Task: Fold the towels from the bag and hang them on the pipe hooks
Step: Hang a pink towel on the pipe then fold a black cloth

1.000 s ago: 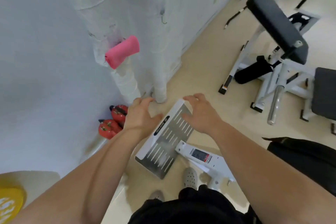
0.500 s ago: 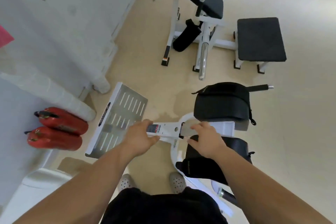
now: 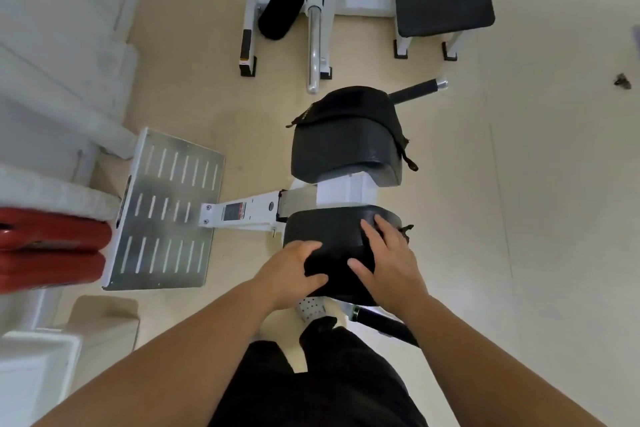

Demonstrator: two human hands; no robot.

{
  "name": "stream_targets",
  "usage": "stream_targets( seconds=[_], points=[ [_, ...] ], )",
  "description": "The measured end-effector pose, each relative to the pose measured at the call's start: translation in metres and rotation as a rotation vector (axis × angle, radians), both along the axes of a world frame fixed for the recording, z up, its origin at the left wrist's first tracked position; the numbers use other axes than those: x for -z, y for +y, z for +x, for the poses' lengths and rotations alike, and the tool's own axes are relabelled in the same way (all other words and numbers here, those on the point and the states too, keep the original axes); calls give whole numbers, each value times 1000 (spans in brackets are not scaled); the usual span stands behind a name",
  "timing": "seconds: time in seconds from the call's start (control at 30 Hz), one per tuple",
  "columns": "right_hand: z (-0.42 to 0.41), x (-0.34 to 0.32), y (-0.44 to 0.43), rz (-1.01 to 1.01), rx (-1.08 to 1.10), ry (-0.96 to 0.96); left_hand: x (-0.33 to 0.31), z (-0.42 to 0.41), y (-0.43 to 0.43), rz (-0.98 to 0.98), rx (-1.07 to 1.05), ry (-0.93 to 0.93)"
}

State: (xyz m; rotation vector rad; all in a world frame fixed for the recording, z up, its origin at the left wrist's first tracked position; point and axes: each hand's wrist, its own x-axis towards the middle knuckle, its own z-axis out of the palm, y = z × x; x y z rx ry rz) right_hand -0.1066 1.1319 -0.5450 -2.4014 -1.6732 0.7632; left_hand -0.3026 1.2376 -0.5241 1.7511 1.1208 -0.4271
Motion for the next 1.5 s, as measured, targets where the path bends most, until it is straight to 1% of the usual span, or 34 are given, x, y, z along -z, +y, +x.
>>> stream_targets(
  seconds=[0.07, 0.13, 0.17, 0.23, 0.3, 0.33, 0.4, 0.5, 0.6, 0.7, 0.8, 0.87, 0.97, 1.07, 1.1, 1.17, 1.23, 1.3, 1.4, 1.43, 1.5],
  points=[
    [5, 11, -7, 13, 195, 63, 3, 17, -4, 25, 49, -30],
    [12, 19, -11, -55, 483, 156, 6, 33, -9, 31, 84, -24],
    [16, 21, -12, -118, 622, 234, 7, 41, -12, 34, 86, -8],
    [22, 24, -14, -249, 831, 473, 8, 52, -19, 62, 43, 21],
    [25, 26, -16, -264, 941, 684, 8, 58, -23, 101, 13, 54],
    [28, 29, -17, -234, 976, 738, 7, 62, -23, 113, 22, 70],
    [30, 32, -17, -145, 1007, 761, 6, 66, -19, 116, 45, 99],
    [31, 30, -8, -12, 963, 647, 4, 70, -8, 109, 53, 102],
    [29, 20, 8, 113, 916, 624, 2, 72, 4, 95, -38, 35],
    [26, 3, 25, 246, 882, 724, -6, 78, 18, -36, -260, -70],
    [18, -23, 43, 284, 800, 886, -18, 84, 33, -196, -460, -215],
    [11, -36, 53, 272, 715, 940, -26, 86, 45, -226, -542, -278],
    [8, -50, 66, 211, 635, 930, -36, 84, 64, -188, -567, -291],
    [10, -55, 81, 178, 643, 897, -40, 74, 81, -152, -549, -282],
    [13, -52, 90, 207, 675, 848, -40, 70, 87, -133, -555, -267],
    [22, -39, 114, 264, 757, 693, -39, 61, 97, -78, -596, -227],
    [34, -27, 144, 268, 777, 547, -39, 51, 106, -46, -655, -211],
    [45, -18, 174, 182, 766, 429, -39, 41, 112, -16, -694, -205],
    [54, -12, 210, -32, 765, 269, -38, 29, 119, 23, -734, -191],
    [55, -12, 219, -94, 756, 258, -36, 26, 120, 29, -747, -185],
    [57, -12, 235, -168, 779, 313, -35, 22, 122, 31, -761, -175]
  ],
)
